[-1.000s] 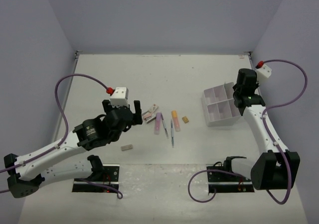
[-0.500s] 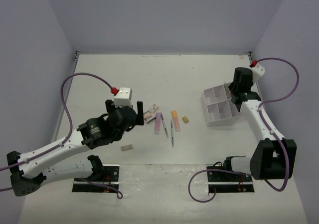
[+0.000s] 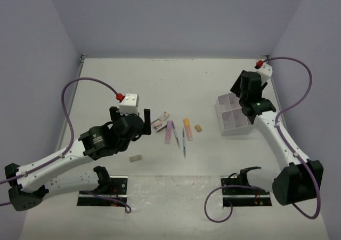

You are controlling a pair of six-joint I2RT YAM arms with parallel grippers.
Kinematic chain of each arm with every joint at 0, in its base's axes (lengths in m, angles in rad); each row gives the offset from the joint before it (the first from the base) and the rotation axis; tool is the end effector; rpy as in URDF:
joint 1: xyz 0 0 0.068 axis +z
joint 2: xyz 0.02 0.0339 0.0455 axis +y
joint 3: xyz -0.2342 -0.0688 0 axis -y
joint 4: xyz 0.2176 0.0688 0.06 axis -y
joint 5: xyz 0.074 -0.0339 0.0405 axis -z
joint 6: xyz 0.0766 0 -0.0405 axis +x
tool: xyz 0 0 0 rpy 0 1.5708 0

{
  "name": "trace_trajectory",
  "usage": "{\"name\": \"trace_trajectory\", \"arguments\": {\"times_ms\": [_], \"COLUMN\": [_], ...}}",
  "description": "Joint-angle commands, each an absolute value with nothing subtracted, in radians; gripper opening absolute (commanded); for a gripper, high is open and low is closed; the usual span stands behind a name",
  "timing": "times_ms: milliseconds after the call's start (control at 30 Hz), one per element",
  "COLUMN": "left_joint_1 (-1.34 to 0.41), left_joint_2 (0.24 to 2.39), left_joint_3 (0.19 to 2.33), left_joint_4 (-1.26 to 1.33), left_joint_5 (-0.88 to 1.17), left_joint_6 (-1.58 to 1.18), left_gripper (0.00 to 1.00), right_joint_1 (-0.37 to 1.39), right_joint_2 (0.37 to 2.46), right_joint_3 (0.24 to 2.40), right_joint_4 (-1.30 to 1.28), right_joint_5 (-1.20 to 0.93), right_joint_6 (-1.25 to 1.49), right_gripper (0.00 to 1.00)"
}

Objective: Sort the stationery into containers
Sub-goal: Place the pen in the storage box, then pick up the pen from the center of the board.

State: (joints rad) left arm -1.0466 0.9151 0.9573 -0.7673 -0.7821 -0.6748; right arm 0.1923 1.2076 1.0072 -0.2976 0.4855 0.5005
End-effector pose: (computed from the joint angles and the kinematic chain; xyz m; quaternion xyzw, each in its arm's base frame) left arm 0.1409 -0.1359 0.2831 0.0021 0.8575 -0.0611 0.5109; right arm 0.2881 0.0197 0.2802 0.2495 0.8056 -0.0259 0.5367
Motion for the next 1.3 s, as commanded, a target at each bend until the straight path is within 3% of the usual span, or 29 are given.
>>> {"name": "trace_trajectory", "arguments": {"times_ms": [0, 133, 267, 333, 467, 767, 1267], "left_joint_1": [-1.040, -1.039, -1.039, -1.039, -1.038, -1.039, -1.039], "left_joint_2": [0.920, 0.920, 0.919, 0.926, 0.956, 0.983, 0.970], "left_joint_3": [1.016, 0.984, 0.943, 0.937, 0.929, 0.922, 0.914], "left_joint_4": [-0.887, -0.937, -0.911, -0.898, -0.887, -0.876, -0.853], "left_joint_5": [-0.860, -0.932, -0.928, -0.922, -0.912, -0.893, -0.868], "left_joint_6": [-0.697, -0.698, -0.716, -0.710, -0.698, -0.689, -0.665], "left_gripper": [1.00, 1.00, 1.00, 1.00, 1.00, 1.00, 1.00], "right_joint_1": [0.373, 0.500, 0.654, 0.725, 0.812, 0.849, 0.850], "right_joint_2": [1.104, 1.177, 1.255, 1.315, 1.461, 1.665, 1.768], "right_joint_3": [1.148, 1.191, 1.108, 1.072, 1.073, 1.154, 1.166], "right_joint_4": [-0.403, -0.529, -0.523, -0.518, -0.488, -0.457, -0.514], "right_joint_5": [0.413, 0.222, 0.182, 0.235, 0.274, 0.234, 0.315], "right_joint_6": [0.423, 0.426, 0.525, 0.574, 0.665, 0.706, 0.724], "right_gripper": [0.61, 0.62, 0.61, 0.56, 0.36, 0.26, 0.25]}}
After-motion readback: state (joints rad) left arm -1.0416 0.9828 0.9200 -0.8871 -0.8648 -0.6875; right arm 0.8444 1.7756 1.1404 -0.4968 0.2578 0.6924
